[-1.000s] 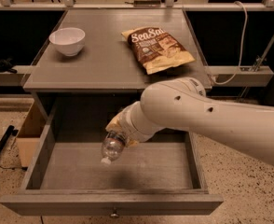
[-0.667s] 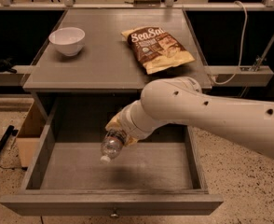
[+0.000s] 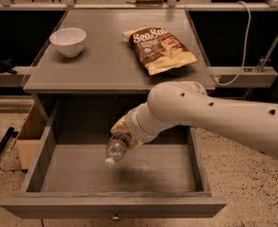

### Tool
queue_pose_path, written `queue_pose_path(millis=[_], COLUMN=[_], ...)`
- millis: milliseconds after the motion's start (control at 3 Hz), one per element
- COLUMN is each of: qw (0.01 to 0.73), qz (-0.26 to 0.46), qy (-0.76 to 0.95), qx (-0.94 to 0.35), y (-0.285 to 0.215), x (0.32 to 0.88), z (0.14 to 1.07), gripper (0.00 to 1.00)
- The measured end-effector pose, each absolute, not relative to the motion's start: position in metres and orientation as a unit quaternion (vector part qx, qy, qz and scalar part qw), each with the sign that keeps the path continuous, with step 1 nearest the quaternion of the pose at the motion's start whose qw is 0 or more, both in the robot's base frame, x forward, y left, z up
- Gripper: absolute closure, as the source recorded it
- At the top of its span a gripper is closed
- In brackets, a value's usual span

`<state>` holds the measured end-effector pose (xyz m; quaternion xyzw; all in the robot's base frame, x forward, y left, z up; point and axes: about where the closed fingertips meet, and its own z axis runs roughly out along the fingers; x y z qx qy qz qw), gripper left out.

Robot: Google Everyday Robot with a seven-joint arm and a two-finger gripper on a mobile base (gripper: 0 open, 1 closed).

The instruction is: Place water bottle into top drawer

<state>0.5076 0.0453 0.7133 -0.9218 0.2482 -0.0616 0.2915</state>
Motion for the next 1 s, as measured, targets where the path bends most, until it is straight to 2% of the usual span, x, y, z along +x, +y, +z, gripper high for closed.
queue_pose_path(millis=[333,1000], qw=[0.288,0.279], qz=[-0.064,-0.011], qy=[0.243,0.251], qx=[-0.924,-0.927], y=[0.051,0.067], x=[0.508,0.493], z=[0.712,0.657], gripper=[1.00,1.00])
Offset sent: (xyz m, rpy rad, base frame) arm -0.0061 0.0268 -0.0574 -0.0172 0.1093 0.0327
